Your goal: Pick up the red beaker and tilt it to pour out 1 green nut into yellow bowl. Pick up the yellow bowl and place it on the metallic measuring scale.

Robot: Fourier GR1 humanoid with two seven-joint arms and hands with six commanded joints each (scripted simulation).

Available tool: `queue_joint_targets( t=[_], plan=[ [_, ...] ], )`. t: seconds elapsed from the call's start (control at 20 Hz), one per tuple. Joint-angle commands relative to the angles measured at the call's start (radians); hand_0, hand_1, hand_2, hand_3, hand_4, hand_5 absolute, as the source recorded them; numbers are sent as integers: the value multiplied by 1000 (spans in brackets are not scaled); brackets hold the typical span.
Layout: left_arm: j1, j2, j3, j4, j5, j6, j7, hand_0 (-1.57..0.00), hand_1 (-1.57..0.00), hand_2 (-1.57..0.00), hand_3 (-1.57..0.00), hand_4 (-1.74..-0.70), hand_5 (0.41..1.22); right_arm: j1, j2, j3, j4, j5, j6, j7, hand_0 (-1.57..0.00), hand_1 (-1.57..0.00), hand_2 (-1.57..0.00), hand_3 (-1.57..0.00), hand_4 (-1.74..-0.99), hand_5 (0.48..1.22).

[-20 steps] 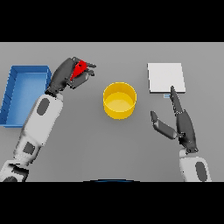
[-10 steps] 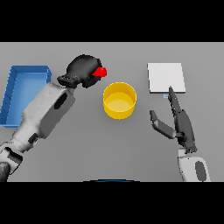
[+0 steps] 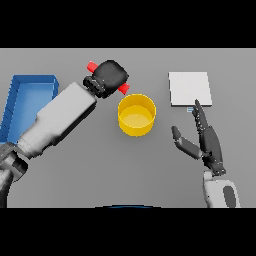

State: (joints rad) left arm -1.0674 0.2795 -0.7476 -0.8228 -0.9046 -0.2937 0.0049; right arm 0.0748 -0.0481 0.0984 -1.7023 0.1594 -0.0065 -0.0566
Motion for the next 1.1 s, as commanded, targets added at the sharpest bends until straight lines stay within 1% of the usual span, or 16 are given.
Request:
queue_joint_targets(
  t=[0.0, 0.05, 0.15, 0.25, 0.3, 0.35, 0.45, 0.55, 0.6, 0.65, 0.7, 0.75, 0.85, 0.95, 1.05],
  plan=[
    [-10, -7, -21, 9, -19, -6, -13, -1571, -1571, -1571, -1394, -1723, 1218, 5, -5, -1, 4, 3, 2, -7, 1, 1, 1, 1, -1220, 624],
    [-28, -17, -39, 24, -38, -5, -38, -1571, -1571, -1571, -1429, -1725, 1219, 6, -5, 3, 10, 21, -8, -17, 1, 1, 1, 1, -1221, 617],
    [-61, -18, -77, 38, -78, -14, -75, -1571, -1571, -1571, -1480, -1729, 1220, -1, -8, 0, 15, 27, -15, -26, 1, 1, 1, 1, -1214, 600],
    [-85, -17, -119, 55, -121, -22, -99, -1571, -1571, -1571, -1513, -1732, 1220, 10, 3, 8, 9, 44, -32, -39, 1, 1, 1, 1, -1205, 584],
    [-97, -20, -141, 62, -146, -15, -107, -1571, -1571, -1571, -1525, -1733, 1220, 8, 4, 5, 8, 46, -37, -33, 1, 1, 1, 1, -1193, 578],
    [-117, -26, -161, 69, -169, -12, -119, -1571, -1571, -1571, -1534, -1734, 1220, 4, 7, 8, 9, 45, -36, -41, 1, 1, 1, 1, -1185, 575],
    [-138, -17, -205, 56, -212, -16, -142, -1571, -1571, -1571, -1547, -1737, 1221, -3, 1, 9, 6, 56, -40, -33, 1, 1, 1, 1, -1160, 569],
    [-155, -20, -240, 64, -247, -29, -153, -1571, -1571, -1571, -1556, -1738, 1221, -4, 9, 6, 17, 47, -40, -29, 1, 1, 1, 1, -1148, 566],
    [-160, -24, -260, 69, -267, -19, -162, -1571, -1571, -1571, -1559, -1738, 1221, -17, 4, -5, 17, 32, -36, -24, 1, 1, 1, 1, -1147, 566],
    [-174, -27, -273, 80, -283, -11, -175, -1571, -1571, -1571, -1561, -1737, 1221, -6, 4, -2, 21, 30, -29, -41, 1, 1, 1, 1, -1135, 567],
    [-180, -29, -292, 87, -303, -4, -178, -1571, -1571, -1571, -1563, -1736, 1221, 3, 6, 0, 6, 32, -33, -42, 1, 1, 1, 1, -1130, 565],
    [-184, -29, -308, 90, -322, 4, -181, -1571, -1571, -1571, -1565, -1736, 1221, 11, 5, 4, 9, 41, -35, -45, 1, 1, 1, 1, -1129, 566],
    [-195, -42, -341, 126, -358, 38, -199, -1571, -1571, -1571, -1567, -1733, 1221, -3, -2, 2, 16, 47, -35, -51, 1, 1, 1, 1, -1136, 578],
    [-219, -52, -365, 130, -389, 33, -197, -1571, -1571, -1571, -1568, -1732, 1221, 8, 7, 10, 3, 42, -31, -53, 1, 1, 1, 1, -1135, 580],
    [-252, -66, -386, 144, -417, 36, -205, -1571, -1571, -1571, -1569, -1733, 1221, 13, 12, 10, 14, 49, -39, -54, 1, 1, 1, 1, -1130, 577]
  ],
)
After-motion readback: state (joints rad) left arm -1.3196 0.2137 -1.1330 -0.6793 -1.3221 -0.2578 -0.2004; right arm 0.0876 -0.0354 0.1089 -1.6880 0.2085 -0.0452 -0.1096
